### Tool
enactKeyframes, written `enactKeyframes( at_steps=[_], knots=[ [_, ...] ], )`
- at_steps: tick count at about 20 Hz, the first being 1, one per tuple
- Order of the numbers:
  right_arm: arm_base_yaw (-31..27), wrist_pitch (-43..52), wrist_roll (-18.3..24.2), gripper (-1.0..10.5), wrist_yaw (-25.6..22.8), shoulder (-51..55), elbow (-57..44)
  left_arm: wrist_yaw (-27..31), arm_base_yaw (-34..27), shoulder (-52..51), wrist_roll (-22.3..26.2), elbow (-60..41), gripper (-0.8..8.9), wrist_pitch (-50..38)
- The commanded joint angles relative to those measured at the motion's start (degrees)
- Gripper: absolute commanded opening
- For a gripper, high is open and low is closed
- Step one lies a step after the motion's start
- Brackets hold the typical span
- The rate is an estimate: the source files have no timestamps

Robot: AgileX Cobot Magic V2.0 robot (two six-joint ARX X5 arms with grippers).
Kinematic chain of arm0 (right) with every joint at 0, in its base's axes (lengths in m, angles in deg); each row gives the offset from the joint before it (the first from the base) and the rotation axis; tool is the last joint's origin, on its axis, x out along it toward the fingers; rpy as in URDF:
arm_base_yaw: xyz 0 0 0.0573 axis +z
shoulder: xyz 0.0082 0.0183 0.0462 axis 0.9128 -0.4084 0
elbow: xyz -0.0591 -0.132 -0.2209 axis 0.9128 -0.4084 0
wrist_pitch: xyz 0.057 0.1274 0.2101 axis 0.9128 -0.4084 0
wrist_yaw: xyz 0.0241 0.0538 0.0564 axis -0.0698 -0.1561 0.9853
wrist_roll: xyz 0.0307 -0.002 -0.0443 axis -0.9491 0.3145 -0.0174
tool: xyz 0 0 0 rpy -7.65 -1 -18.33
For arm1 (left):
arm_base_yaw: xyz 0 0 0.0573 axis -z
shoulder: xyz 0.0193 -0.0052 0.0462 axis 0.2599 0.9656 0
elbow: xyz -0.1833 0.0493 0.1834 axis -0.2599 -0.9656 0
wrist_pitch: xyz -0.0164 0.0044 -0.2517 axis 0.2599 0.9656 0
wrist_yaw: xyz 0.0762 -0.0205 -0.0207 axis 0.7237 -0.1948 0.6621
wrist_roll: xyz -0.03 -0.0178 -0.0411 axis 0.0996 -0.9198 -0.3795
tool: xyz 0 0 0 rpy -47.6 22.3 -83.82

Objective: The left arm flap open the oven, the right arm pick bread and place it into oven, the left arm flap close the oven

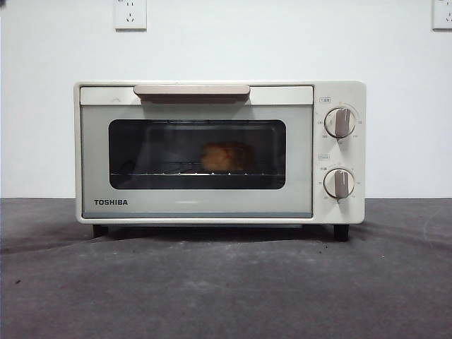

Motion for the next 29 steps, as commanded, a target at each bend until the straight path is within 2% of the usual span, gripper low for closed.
enactKeyframes(
  at_steps=[1, 5, 9, 12, 13, 14, 16, 19, 29],
  knots=[
    [0.6, 0.7, 2.2, 4.6, -0.2, -0.2, 1.0, 0.0, -0.1, -3.8, 4.1, 0.8, 0.16, 3.5],
    [0.6, 0.9, 3.4, 3.5, -0.2, -0.2, 1.0, 0.7, -0.1, -10.1, 11.3, 0.8, 0.16, 13.4],
    [0.6, 0.9, 5.0, 0.2, -0.7, -0.2, 1.0, 7.1, 0.0, -18.4, 25.8, 0.8, 0.16, 32.0],
    [0.6, 0.9, 6.2, 0.1, -1.9, -0.2, 1.0, 16.9, 0.0, -25.0, 39.4, 0.8, 0.16, 47.0],
    [0.6, 0.9, 6.2, 0.1, -2.0, -0.2, 1.0, 20.2, 0.0, -27.3, 43.1, 0.8, 0.16, 52.2],
    [0.6, 0.9, 6.1, 0.1, -2.2, -0.2, 1.0, 21.9, 0.0, -29.0, 44.9, 0.8, 0.16, 55.5],
    [0.6, 0.9, 5.9, 0.1, -2.4, -0.2, 1.0, 23.2, -0.1, -32.2, 46.6, 0.8, 0.16, 61.4],
    [0.6, 0.9, 5.9, 0.1, -2.4, -0.2, 1.0, 23.2, -0.1, -35.6, 46.6, 0.8, 0.16, 65.6],
    [0.6, 1.0, 5.9, 0.1, -2.4, -0.2, 1.0, 23.2, -0.1, -40.7, 46.6, 0.8, 0.16, 66.4]
  ],
)
